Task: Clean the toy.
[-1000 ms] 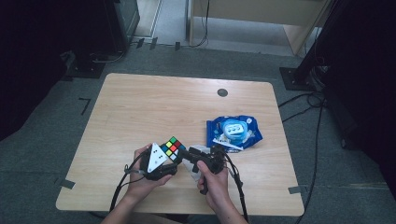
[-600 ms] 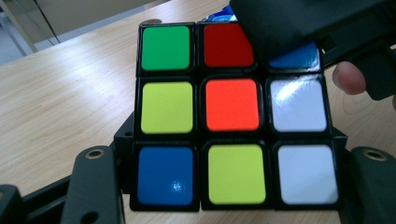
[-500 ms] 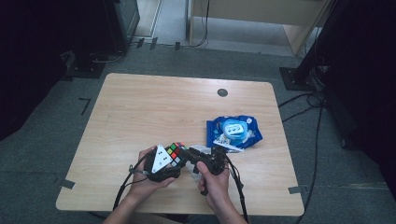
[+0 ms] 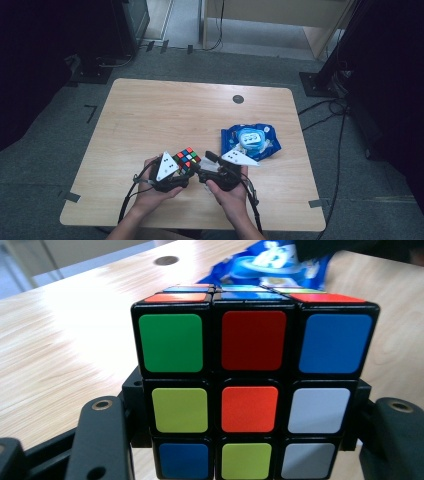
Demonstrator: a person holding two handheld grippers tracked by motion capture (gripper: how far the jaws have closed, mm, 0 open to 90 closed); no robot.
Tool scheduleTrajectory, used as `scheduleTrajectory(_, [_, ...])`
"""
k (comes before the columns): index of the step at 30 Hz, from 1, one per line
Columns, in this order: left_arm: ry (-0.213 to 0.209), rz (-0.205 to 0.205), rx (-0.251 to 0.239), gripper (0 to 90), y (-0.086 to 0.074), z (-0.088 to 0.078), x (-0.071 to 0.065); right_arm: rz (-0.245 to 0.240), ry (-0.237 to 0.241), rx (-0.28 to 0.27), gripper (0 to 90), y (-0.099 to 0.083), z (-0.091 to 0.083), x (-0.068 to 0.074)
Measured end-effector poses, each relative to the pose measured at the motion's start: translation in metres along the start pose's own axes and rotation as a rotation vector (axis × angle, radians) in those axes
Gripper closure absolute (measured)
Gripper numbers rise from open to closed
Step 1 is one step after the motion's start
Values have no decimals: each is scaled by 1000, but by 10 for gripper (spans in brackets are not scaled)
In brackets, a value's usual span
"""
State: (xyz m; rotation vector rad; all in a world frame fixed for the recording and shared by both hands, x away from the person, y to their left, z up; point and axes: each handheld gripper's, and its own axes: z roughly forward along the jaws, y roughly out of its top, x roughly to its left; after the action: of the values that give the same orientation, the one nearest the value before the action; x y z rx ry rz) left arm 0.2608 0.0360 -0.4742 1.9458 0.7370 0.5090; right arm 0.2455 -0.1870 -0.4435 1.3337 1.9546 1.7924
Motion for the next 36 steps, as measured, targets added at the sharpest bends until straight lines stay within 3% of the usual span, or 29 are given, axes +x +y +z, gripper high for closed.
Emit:
scheduleTrajectory(4, [32,-27,-2,339,-1,-6,13,-16,-76,3,317,5,-9,-17])
scheduleTrajectory(8, [49,-34,-1,339,-3,-8,19,-56,-149,144,308,-7,1,-34])
scheduleTrajectory(10, [51,-38,-1,339,-3,-8,20,-59,-191,183,325,-17,8,-40])
scheduleTrajectory(13, [53,-39,0,339,-4,-8,20,-107,-226,228,367,-29,18,-42])
scheduleTrajectory(16, [53,-37,3,339,-5,-7,20,-193,-254,283,378,-39,29,-41])
scheduleTrajectory(20, [45,-34,3,339,-5,-8,20,-234,-283,340,375,-48,38,-45])
scheduleTrajectory(26, [34,-43,-1,339,-5,-8,21,-197,-316,348,457,-51,39,-52])
scheduleTrajectory(32, [24,-40,1,339,-5,-7,18,-282,-351,355,497,-55,40,-48])
scheduleTrajectory(36, [12,-38,3,339,-4,-7,15,-276,-360,350,592,-55,38,-49])
